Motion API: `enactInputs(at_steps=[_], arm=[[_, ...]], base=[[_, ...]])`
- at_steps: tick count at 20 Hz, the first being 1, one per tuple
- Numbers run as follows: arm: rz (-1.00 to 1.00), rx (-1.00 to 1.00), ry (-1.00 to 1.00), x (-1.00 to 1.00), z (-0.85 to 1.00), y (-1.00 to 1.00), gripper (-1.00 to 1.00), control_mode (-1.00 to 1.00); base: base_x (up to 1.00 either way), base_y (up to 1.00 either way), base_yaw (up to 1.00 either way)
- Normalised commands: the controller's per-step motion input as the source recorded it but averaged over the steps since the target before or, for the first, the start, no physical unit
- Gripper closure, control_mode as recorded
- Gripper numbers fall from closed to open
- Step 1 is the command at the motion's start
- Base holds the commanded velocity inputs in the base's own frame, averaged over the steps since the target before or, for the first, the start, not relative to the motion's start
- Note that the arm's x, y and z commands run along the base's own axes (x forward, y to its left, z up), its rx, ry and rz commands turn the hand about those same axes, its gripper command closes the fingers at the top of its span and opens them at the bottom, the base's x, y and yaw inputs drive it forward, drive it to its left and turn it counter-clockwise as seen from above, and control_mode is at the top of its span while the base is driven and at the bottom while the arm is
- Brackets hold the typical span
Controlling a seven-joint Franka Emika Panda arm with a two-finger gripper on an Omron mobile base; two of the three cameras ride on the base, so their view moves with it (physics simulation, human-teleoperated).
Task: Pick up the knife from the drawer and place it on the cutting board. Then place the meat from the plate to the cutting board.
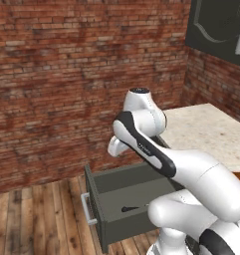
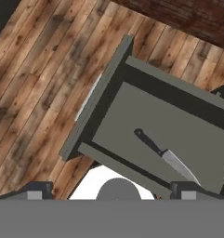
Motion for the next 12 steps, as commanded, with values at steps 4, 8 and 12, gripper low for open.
enactInputs(at_steps=[4,8,12], arm=[[0.15,0.01,-0.01,-0.01,-0.03,-0.49,-1.00,-1.00],[0.10,0.00,-0.02,-0.03,-0.13,-0.45,-1.00,-1.00],[0.09,0.00,-0.02,0.00,-0.25,-0.34,-1.00,-1.00]], base=[[0.00,0.00,0.00],[0.00,0.00,0.00],[0.00,0.00,0.00]])
